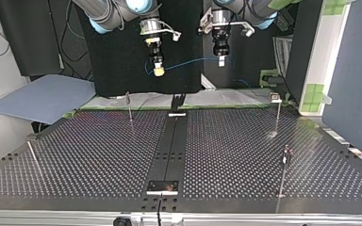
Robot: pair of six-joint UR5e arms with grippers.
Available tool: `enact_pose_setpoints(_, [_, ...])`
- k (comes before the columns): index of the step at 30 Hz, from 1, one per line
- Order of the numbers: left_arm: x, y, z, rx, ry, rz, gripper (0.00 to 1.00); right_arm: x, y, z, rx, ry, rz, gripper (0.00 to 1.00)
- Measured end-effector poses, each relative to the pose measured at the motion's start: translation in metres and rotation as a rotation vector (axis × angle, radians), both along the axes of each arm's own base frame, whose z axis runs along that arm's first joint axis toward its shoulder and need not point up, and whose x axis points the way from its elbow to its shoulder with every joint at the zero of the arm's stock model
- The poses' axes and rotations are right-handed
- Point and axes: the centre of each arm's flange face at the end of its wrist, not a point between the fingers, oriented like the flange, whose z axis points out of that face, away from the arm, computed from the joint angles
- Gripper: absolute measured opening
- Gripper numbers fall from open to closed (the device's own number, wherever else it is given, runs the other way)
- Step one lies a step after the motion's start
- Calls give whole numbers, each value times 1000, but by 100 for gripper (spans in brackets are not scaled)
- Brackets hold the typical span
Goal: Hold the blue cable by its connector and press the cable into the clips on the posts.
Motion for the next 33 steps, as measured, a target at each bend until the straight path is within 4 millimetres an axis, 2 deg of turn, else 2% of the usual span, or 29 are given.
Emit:
enact_pose_setpoints(8, [0,1,0,2,1,1,0,0,0,0,0,0,0,0])
enact_pose_setpoints(18, [-13,9,-25,45,67,0,0,0,0,0,1,1,0,0])
enact_pose_setpoints(33, [-13,10,-26,47,70,0,0,0,0,-1,2,1,0,0])
